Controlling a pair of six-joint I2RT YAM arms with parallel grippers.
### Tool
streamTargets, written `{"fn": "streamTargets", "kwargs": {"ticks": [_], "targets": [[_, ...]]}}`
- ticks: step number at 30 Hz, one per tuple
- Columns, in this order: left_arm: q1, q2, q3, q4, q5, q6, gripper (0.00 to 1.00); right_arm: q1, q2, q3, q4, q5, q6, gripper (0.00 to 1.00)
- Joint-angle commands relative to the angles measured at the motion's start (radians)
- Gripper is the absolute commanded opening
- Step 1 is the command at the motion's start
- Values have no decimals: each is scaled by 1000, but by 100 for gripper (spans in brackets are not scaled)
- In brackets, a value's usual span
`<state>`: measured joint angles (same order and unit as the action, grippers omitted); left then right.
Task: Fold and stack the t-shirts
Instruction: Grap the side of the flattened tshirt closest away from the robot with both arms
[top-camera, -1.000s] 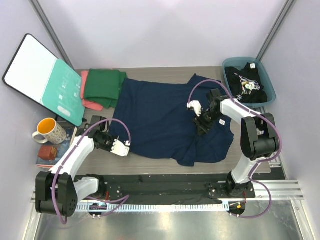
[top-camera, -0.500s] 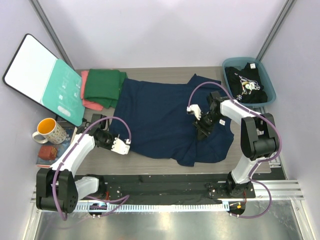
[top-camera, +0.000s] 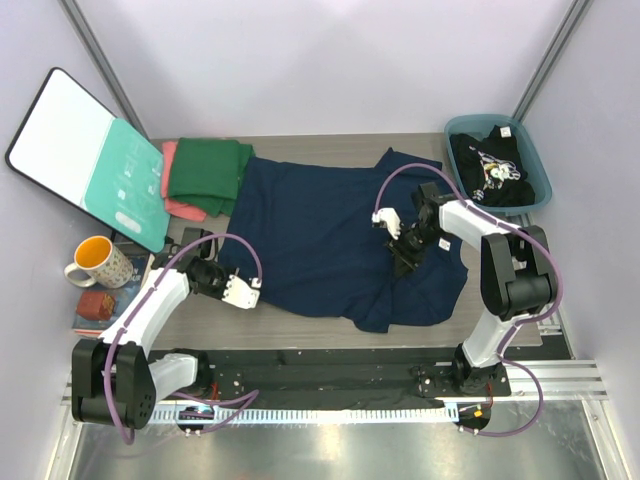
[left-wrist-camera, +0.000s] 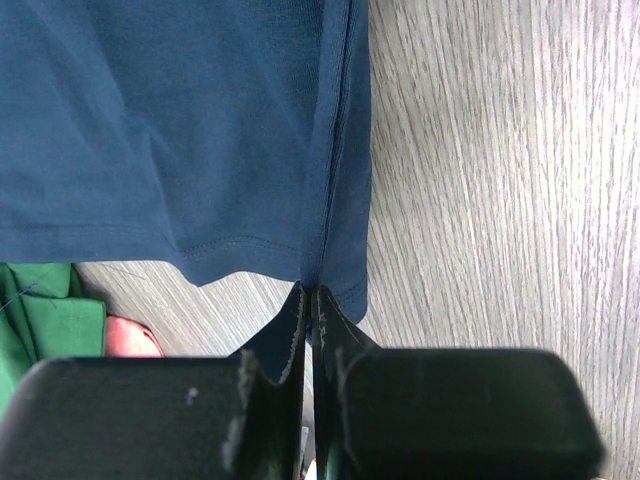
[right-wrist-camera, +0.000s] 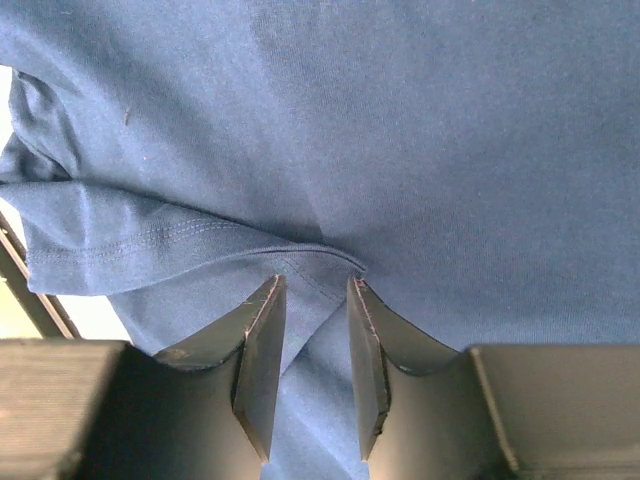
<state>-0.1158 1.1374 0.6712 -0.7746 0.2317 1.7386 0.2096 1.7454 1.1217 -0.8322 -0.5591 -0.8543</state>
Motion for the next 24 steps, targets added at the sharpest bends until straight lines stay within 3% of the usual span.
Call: {"fn": "streamTargets", "kwargs": {"ticks": [1,5,8,9,10,23,24], "targets": [[-1,-18,8,12,24,7,0,11,6,15,25,-7,3,36],[1,-19,8,12,24,6,0,16,16,20,31,-5,5,31],[1,-19,10,15,24,6,0,22,17,24,35,1,8,16],[1,-19,10,14,27,6,0,22,19,26,36,8,8,4],[1,-18,10,17,27,6,0,24,17,29,38,16,9,1],[1,-30,4,37,50,-7,0,20,-87,127,-39,87,5,1],[1,-28,-1,38,54,-2,0,20,-86,124,-54,84,-2,7]]}}
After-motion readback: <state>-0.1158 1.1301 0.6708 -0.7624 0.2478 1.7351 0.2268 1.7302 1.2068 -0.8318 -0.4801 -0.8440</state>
